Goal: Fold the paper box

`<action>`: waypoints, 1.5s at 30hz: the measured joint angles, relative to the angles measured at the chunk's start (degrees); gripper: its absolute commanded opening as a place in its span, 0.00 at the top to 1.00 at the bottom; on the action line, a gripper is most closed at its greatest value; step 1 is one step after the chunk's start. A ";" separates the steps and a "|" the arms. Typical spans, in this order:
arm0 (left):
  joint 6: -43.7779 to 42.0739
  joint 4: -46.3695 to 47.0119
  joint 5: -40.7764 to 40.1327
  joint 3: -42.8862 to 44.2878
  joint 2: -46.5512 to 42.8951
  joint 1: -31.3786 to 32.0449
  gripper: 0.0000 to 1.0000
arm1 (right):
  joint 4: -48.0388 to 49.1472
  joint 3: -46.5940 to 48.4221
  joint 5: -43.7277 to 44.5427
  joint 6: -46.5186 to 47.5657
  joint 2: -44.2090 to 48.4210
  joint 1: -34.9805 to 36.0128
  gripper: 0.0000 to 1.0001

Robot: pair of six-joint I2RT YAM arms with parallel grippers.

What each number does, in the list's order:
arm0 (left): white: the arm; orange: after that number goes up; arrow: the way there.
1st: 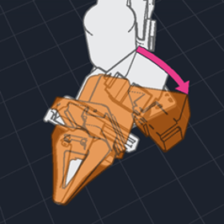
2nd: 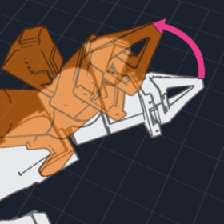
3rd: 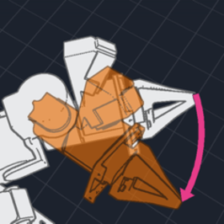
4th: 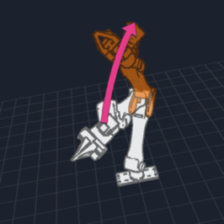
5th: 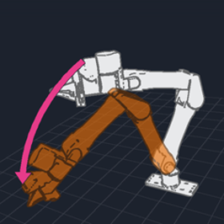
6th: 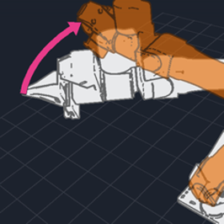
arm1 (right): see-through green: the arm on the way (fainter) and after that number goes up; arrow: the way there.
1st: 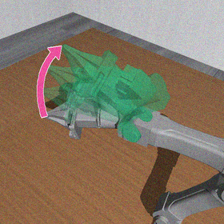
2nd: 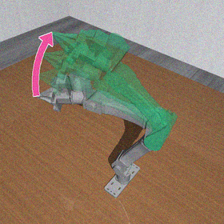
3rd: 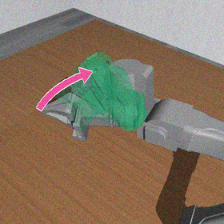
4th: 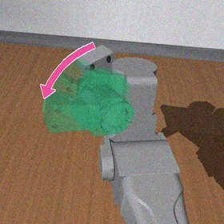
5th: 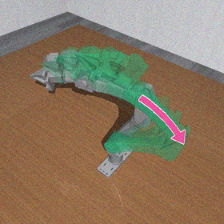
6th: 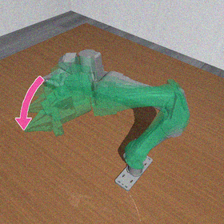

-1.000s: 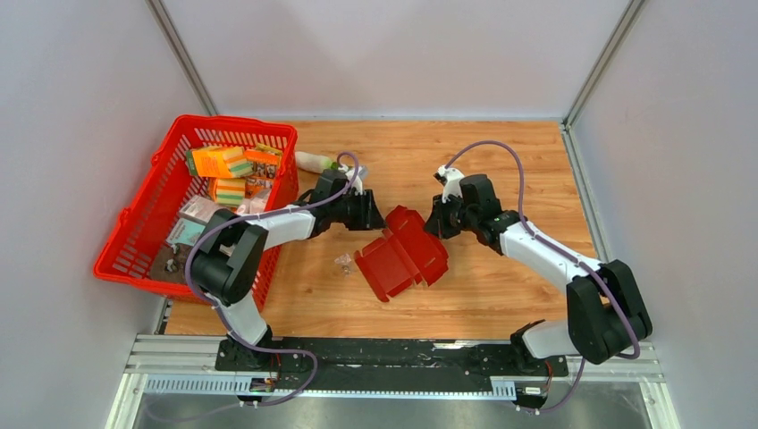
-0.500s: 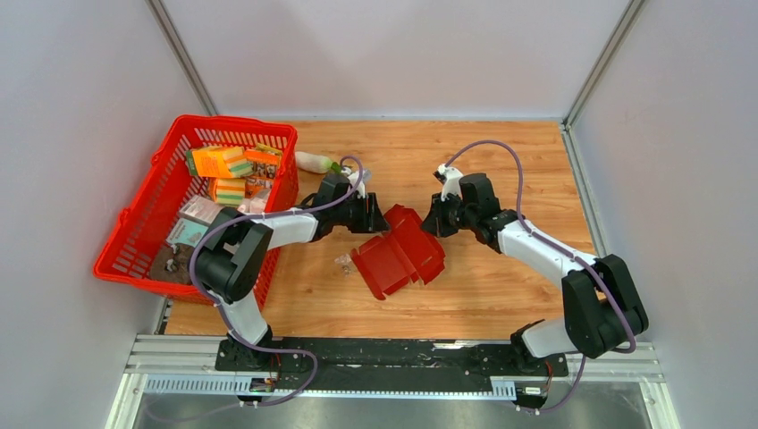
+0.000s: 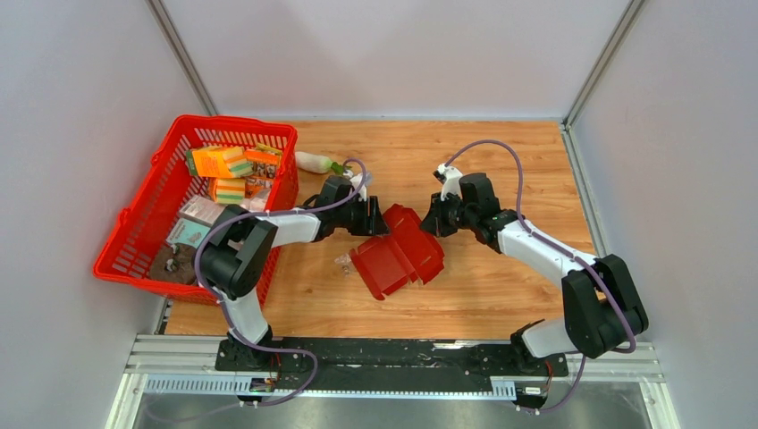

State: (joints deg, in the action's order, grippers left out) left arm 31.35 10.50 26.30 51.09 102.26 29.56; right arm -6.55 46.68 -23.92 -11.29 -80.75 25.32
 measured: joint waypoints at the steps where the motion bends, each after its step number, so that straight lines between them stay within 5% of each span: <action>1: -0.02 0.02 0.17 0.00 0.28 0.00 0.61 | 0.00 0.00 -0.04 -0.02 0.00 0.00 1.00; 4: 0.42 0.24 0.13 -0.02 0.44 0.04 0.74 | -0.02 0.00 -0.07 -0.07 0.00 0.00 1.00; 16: -0.83 4.04 -8.35 -5.42 -4.31 7.48 0.76 | -1.11 0.13 2.49 -0.24 -0.81 0.15 1.00; 25: -1.27 7.54 -6.64 -5.46 -4.33 9.44 0.49 | -2.75 0.76 4.20 1.49 -0.98 1.18 1.00; 29: -3.43 2.93 -7.34 -5.05 -8.11 9.46 0.49 | -4.85 1.84 5.44 3.48 -0.98 1.18 1.00; 36: -9.66 -7.43 -10.84 6.82 -12.52 9.42 0.52 | -6.73 2.56 5.55 6.25 -0.98 1.18 1.00; 45: -17.94 -18.62 -7.82 24.20 -2.01 9.40 0.52 | -7.37 2.56 3.63 7.10 -0.74 1.18 1.00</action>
State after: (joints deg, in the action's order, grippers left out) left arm 13.41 -8.12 18.48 75.29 100.25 38.96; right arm -13.91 49.23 -20.29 -4.19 -81.49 26.50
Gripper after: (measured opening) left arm 0.457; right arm 0.010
